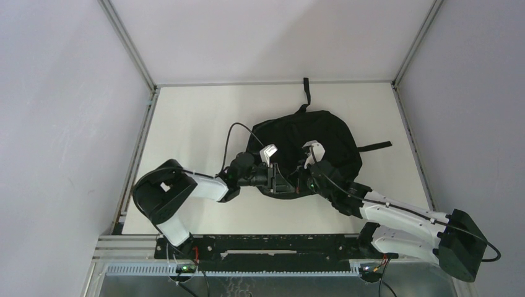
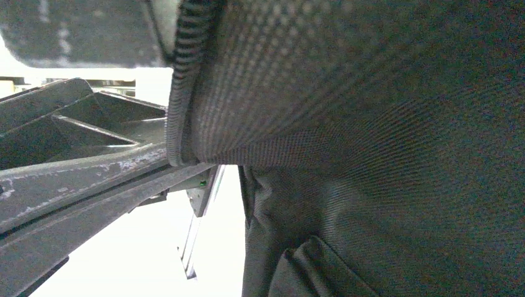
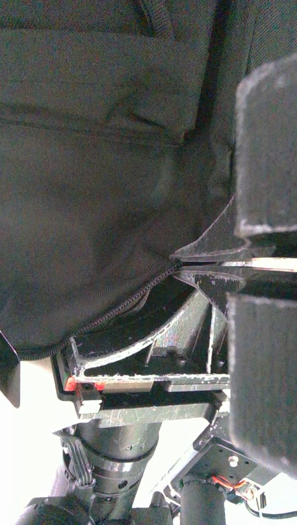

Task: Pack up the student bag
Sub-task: Adjust the student bag at the center of the board.

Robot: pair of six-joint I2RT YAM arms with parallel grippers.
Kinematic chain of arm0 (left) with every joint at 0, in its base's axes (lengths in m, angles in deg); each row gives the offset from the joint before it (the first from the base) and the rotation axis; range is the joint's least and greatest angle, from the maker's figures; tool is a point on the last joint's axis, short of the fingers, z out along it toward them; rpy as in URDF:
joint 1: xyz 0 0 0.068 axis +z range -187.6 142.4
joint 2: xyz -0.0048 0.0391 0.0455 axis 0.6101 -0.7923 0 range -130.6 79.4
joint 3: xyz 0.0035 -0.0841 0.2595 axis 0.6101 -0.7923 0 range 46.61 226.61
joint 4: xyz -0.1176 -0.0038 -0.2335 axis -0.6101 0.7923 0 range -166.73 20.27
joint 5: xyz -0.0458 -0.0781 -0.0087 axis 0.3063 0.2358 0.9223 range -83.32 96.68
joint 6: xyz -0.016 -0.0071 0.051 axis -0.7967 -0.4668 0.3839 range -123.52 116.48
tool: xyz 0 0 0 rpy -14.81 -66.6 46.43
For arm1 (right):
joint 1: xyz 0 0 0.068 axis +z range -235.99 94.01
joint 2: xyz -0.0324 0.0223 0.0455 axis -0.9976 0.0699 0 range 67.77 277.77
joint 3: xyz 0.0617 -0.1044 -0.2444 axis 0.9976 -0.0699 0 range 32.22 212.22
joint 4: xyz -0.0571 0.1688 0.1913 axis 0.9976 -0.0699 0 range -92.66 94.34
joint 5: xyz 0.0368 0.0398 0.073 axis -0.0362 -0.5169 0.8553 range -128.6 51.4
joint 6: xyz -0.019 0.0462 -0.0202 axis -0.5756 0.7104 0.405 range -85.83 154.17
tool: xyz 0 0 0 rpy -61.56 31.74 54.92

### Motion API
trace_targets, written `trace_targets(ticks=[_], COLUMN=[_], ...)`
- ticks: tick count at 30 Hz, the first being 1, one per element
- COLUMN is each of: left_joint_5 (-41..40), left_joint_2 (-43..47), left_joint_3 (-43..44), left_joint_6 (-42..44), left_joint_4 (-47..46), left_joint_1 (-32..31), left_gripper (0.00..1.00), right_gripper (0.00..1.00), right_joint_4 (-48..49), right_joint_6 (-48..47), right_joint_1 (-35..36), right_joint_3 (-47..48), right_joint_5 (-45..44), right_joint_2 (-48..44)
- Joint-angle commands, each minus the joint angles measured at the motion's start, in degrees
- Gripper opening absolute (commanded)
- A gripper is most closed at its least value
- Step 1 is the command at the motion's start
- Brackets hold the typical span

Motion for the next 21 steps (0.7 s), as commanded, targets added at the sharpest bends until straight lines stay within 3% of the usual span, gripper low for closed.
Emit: trace_targets(ticks=[1, 10, 12, 16, 21], left_joint_5=[0.6, -0.1, 1.0, 2.9, 2.5], left_joint_2=[-0.4, 2.0, 0.8, -3.2, -5.9], left_joint_3=[2.1, -3.0, -3.3, -3.6, -5.1], left_joint_6=[-1.7, -7.5, -9.5, -14.8, -18.4], left_joint_4=[-5.2, -14.3, -17.8, -26.1, -33.4], left_joint_1=[-0.7, 0.9, 1.2, 1.3, 1.4], left_gripper=[0.29, 0.24, 0.15, 0.05, 0.00], right_gripper=[0.00, 0.00, 0.00, 0.00, 0.00], right_joint_4=[6.0, 5.7, 5.8, 5.8, 5.3], right_joint_6=[1.5, 1.2, 1.2, 1.1, 1.2], right_joint_1=[-0.1, -0.1, -0.1, -0.1, -0.1], right_joint_3=[0.9, 0.9, 0.9, 0.9, 0.9], right_joint_5=[0.8, 0.7, 0.6, 0.6, 0.3], right_joint_2=[-1.2, -0.6, -0.5, -0.4, -0.5])
